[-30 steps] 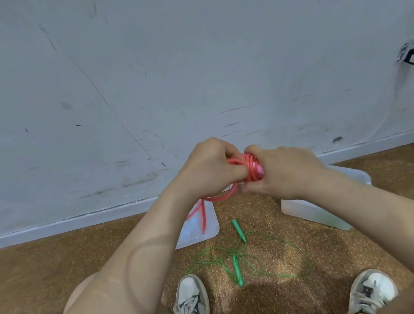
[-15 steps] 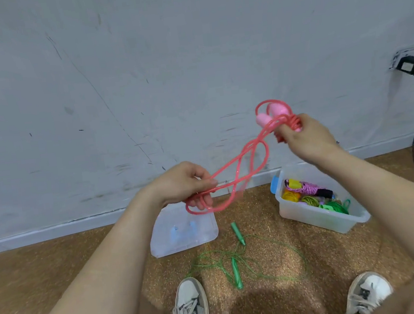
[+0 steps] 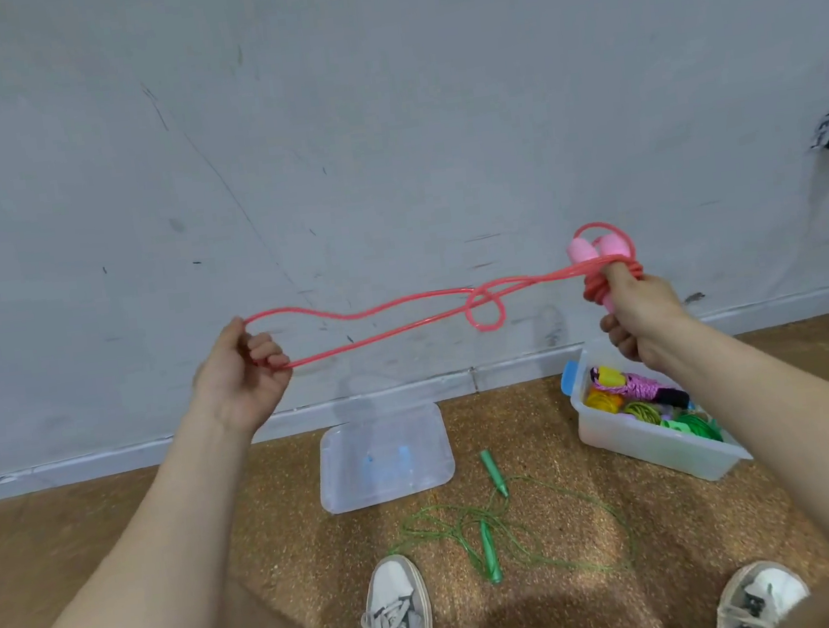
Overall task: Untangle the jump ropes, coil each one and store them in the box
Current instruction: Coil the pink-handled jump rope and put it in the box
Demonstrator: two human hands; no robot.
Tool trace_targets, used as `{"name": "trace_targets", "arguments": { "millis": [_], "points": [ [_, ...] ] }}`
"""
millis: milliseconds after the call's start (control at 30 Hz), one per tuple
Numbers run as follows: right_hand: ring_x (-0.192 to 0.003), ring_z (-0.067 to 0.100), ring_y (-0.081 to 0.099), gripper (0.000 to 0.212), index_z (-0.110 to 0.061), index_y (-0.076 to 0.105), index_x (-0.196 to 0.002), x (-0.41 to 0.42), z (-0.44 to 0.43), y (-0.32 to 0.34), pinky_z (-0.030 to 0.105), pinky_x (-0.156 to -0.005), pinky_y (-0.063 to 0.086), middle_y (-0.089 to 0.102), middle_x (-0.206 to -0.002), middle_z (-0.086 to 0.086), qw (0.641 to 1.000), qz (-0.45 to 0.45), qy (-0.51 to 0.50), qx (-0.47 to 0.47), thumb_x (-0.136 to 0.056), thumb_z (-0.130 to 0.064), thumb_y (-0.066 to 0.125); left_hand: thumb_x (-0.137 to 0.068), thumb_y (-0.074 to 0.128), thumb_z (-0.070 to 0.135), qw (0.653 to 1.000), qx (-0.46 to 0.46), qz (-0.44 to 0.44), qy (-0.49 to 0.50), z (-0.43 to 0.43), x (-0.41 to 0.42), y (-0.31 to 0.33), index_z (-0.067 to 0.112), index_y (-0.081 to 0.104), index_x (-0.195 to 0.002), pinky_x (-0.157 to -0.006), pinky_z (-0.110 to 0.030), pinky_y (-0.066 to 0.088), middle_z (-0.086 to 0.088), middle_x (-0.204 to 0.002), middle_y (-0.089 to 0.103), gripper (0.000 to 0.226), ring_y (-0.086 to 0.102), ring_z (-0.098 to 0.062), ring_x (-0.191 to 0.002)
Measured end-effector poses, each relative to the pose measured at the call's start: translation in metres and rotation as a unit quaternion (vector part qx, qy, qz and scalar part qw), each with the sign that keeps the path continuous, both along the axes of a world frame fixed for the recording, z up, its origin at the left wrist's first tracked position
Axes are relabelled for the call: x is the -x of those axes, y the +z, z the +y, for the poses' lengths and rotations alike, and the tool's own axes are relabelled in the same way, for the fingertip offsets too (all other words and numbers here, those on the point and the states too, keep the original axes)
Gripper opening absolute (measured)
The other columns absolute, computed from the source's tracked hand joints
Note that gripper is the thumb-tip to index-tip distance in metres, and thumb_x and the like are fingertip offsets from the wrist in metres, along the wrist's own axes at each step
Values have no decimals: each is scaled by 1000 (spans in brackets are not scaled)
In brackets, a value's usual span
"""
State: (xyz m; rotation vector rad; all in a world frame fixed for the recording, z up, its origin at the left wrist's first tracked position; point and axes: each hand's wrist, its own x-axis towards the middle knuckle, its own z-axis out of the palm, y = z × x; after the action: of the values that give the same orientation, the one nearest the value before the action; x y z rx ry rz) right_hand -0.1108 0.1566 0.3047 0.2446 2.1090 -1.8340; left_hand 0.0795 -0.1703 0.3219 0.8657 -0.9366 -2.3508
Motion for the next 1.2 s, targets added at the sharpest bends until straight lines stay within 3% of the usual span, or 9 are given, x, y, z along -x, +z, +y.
{"name": "trace_targets", "arguments": {
  "millis": [333, 500, 667, 733, 800, 867, 933, 1067, 1200],
  "points": [
    [-39, 11, 26, 58, -18, 58, -93, -7, -20, -3, 16, -39, 20, 38, -58, 3, 998, -16, -31, 46, -80, -74, 49, -81, 33, -9, 935, -21, -163, 316, -31, -16, -20, 8, 50, -96, -39, -14, 31, -7, -74, 56, 28, 28, -12, -37],
    [-36, 10, 26, 54, -17, 58, -94, -8, -23, -4, 14, -37, 20, 37, -58, 3, 997, -17, -49, 62, -83, -69, 50, -72, 45, -11, 921, -3, -279, 271, -42, -28, -38, 10, 51, -86, -43, -19, 37, -5, -70, 45, 27, 39, -16, -52],
    [-41, 13, 32, 55, -16, 59, -88, -12, -28, -1, 18, -39, 24, 46, -59, 5, 997, 78, 10, 8, -77, -70, 55, -97, 50, 5, 866, 166, -472, 31, -25, -38, -67, 5, 54, -90, -56, -13, 44, -6, -80, 47, 7, 52, -22, -75],
    [-55, 18, 51, 52, -18, 59, -92, -10, -28, 3, 26, -49, 38, 64, -76, 5, 977, 183, 65, -93, -75, -66, 52, -94, 56, 11, 766, 284, -568, -101, -19, -34, -75, 5, 60, -89, -56, -27, 40, -9, -77, 50, 9, 50, -22, -63],
    [-76, 25, 57, 45, -21, 55, -100, -12, -28, 11, 36, -66, 44, 65, -87, 1, 924, 285, 132, -218, -81, -61, 53, -94, 50, 18, 581, 449, -623, -271, -11, -23, -76, 3, 64, -104, -70, -29, 42, -10, -98, 58, 23, 55, -26, -84],
    [-78, 30, 54, 39, -23, 46, -102, -22, -32, 21, 37, -65, 40, 60, -85, 1, 864, 357, 189, -301, -87, -59, 52, -92, 46, 22, 469, 554, -579, -371, 4, -7, -74, 6, 67, -107, -81, -29, 45, -10, -117, 64, 30, 59, -27, -102],
    [-78, 33, 55, 40, -25, 43, -104, -36, -39, 30, 36, -63, 36, 59, -83, 3, 824, 399, 221, -336, -87, -61, 51, -92, 46, 20, 521, 633, -467, -331, 37, 14, -59, 12, 70, -104, -86, -29, 46, -6, -116, 67, 28, 60, -25, -107],
    [-88, 38, 60, 53, -23, 43, -123, -51, -48, 34, 36, -64, 35, 66, -94, 10, 771, 452, 245, -376, -87, -62, 51, -98, 45, 29, 840, 428, -114, -314, 141, 37, -3, 14, 71, -105, -92, -32, 48, -2, -103, 73, 30, 65, -18, -104],
    [-83, 37, 60, 56, -22, 39, -127, -52, -44, 39, 35, -62, 33, 61, -84, 8, 742, 476, 232, -412, -87, -61, 49, -96, 39, 52, 884, 245, -41, -397, 177, 34, 21, 14, 57, -114, -75, -33, 50, -13, -71, 67, 46, 67, -27, -62]
  ]
}}
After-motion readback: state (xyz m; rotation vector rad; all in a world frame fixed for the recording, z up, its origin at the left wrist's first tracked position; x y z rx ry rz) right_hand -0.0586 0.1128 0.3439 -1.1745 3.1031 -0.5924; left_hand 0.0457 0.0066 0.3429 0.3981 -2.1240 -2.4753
